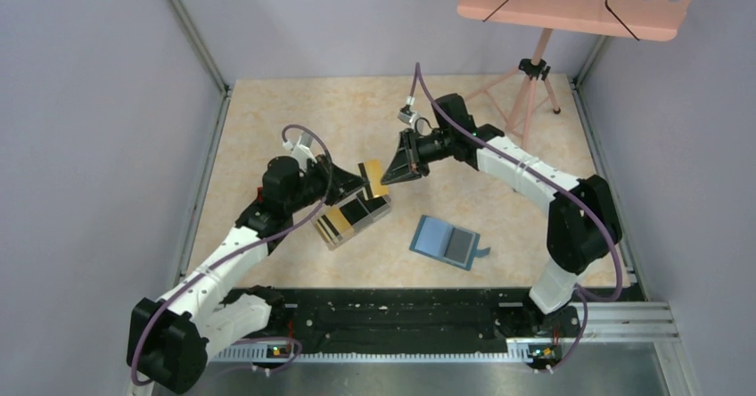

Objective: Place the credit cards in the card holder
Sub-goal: Pick up the credit card from the storage box, then insert the credit card into the card holder.

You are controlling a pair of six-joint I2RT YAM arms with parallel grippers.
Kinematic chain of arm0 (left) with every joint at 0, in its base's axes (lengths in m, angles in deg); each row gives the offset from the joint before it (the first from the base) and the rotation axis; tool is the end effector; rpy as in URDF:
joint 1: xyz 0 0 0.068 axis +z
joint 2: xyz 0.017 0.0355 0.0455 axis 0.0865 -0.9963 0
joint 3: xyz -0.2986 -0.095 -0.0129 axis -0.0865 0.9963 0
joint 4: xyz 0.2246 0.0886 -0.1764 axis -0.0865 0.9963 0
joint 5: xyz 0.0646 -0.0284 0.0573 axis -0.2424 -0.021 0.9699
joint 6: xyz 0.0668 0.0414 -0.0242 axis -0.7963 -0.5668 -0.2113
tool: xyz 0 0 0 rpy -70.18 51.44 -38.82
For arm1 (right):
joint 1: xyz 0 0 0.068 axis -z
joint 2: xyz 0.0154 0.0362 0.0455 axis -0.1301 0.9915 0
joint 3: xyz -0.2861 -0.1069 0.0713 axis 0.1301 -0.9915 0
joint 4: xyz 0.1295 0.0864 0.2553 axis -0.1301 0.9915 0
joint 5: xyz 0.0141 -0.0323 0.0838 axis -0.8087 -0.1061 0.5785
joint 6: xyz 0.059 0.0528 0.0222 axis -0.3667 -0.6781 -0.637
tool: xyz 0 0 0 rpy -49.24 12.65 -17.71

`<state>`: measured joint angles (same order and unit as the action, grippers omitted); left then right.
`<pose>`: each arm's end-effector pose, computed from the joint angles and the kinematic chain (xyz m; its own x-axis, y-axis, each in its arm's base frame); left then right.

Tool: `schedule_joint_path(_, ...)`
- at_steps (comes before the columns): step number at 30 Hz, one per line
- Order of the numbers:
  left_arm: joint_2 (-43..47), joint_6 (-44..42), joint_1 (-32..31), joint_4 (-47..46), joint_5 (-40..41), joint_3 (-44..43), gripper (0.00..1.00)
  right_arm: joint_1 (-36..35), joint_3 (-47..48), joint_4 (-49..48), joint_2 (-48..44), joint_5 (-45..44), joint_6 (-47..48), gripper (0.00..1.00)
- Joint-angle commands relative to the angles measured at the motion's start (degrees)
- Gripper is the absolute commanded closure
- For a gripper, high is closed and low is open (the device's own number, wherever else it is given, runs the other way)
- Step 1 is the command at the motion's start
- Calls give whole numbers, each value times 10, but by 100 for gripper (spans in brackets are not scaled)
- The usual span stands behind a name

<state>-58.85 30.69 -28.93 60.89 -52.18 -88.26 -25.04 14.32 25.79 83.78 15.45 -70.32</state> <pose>0.2381 -0.1357 0.2865 -0.7511 -0.5461 -0.3710 0.1116 0.4489 -0.8866 0.3354 0.2826 0.3004 -0.9469 -0.1736 -0.2708 -0.3160 0.3451 0.8838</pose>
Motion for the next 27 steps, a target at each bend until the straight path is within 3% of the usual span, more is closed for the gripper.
schedule_joint_path(1,-14,14,-4,-77,-56,-3,99,0,-12,-40,-28,13,-17,100)
schedule_joint_path(5,-30,5,-4,-68,-75,-14,100,11,-38,-39,-37,5,-11,89)
schedule_joint_path(9,-56,-13,-8,-36,-83,-30,100,39,-85,-35,-68,-23,3,67)
schedule_joint_path(13,-94,-31,-36,-21,-70,-44,100,81,-146,-17,-101,-27,33,56)
schedule_joint_path(27,-376,-86,-212,-41,-85,-191,100,252,-365,134,-257,-153,117,50)
